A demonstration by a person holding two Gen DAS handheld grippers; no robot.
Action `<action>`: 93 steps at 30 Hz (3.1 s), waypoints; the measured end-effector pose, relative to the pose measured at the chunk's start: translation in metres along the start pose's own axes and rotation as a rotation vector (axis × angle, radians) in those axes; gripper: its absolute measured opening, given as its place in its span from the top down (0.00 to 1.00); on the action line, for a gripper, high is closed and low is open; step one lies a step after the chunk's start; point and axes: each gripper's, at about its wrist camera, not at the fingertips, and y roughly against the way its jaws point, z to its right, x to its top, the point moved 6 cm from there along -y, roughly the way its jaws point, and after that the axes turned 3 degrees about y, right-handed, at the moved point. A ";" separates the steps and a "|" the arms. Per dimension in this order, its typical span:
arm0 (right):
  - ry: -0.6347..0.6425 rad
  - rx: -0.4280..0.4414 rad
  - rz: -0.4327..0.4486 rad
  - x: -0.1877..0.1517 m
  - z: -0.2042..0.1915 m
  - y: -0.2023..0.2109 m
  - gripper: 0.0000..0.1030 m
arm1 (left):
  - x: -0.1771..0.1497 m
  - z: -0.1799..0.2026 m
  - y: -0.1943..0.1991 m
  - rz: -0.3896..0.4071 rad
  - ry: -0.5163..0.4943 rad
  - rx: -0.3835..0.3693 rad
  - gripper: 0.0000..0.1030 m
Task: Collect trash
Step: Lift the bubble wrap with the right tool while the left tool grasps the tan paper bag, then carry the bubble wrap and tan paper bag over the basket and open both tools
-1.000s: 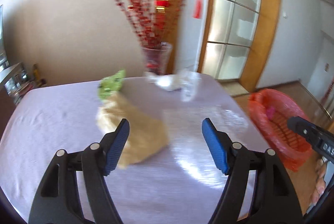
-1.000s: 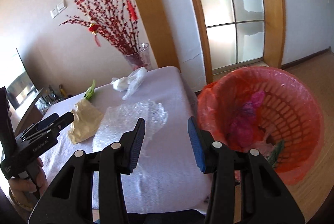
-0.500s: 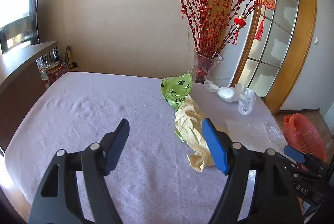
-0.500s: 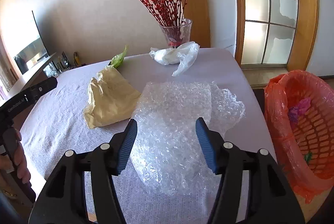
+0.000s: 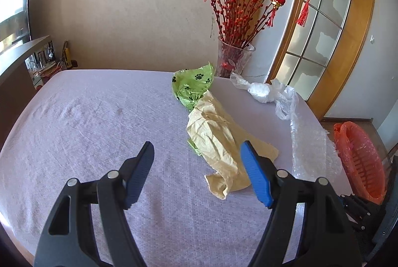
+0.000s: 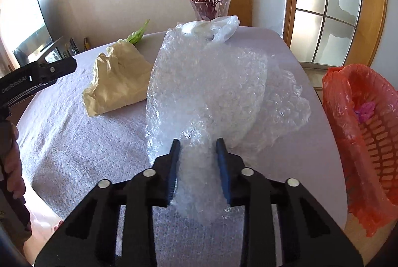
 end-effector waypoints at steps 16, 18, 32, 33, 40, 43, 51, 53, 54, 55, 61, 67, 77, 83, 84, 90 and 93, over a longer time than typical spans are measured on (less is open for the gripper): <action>-0.075 -0.031 0.041 -0.004 0.027 0.023 0.85 | -0.020 0.028 -0.049 -0.166 -0.017 -0.027 0.63; -0.075 -0.030 0.041 -0.005 0.026 0.022 0.85 | -0.023 0.031 -0.053 -0.186 -0.016 -0.047 0.84; -0.108 -0.067 0.122 0.000 0.049 0.058 0.85 | -0.031 0.057 0.000 -0.080 -0.118 -0.194 0.94; -0.113 -0.072 0.126 0.000 0.052 0.060 0.85 | -0.031 0.061 0.005 -0.075 -0.125 -0.207 0.94; -0.152 -0.111 0.154 0.002 0.072 0.074 0.85 | -0.037 0.091 0.027 -0.052 -0.176 -0.276 0.94; -0.166 -0.125 0.162 0.002 0.080 0.079 0.85 | -0.040 0.105 0.032 -0.051 -0.200 -0.303 0.94; -0.200 -0.158 0.175 -0.003 0.098 0.085 0.85 | -0.048 0.138 0.035 -0.058 -0.260 -0.370 0.94; -0.209 -0.169 0.183 -0.004 0.103 0.089 0.85 | -0.047 0.145 0.034 -0.057 -0.272 -0.387 0.94; -0.214 -0.174 0.187 -0.003 0.105 0.090 0.85 | -0.047 0.150 0.036 -0.055 -0.279 -0.398 0.94; -0.221 -0.180 0.193 -0.003 0.109 0.093 0.85 | -0.046 0.154 0.034 -0.054 -0.283 -0.405 0.94; -0.266 -0.230 0.224 -0.005 0.135 0.109 0.85 | -0.045 0.186 0.039 -0.046 -0.313 -0.466 0.94; -0.325 -0.286 0.248 -0.012 0.164 0.124 0.85 | -0.049 0.226 0.041 -0.044 -0.358 -0.526 0.94; -0.427 -0.344 0.268 -0.023 0.210 0.140 0.85 | -0.064 0.289 0.030 -0.067 -0.414 -0.602 0.94; -0.468 -0.351 0.272 -0.025 0.230 0.141 0.85 | -0.071 0.316 0.017 -0.087 -0.441 -0.623 0.94; -0.473 -0.351 0.272 -0.025 0.234 0.141 0.85 | -0.072 0.319 0.015 -0.090 -0.446 -0.624 0.94; -0.505 -0.345 0.269 -0.026 0.247 0.137 0.84 | -0.081 0.337 0.006 -0.107 -0.473 -0.624 0.94; -0.523 -0.336 0.267 -0.028 0.254 0.134 0.85 | -0.085 0.344 -0.001 -0.118 -0.482 -0.620 0.94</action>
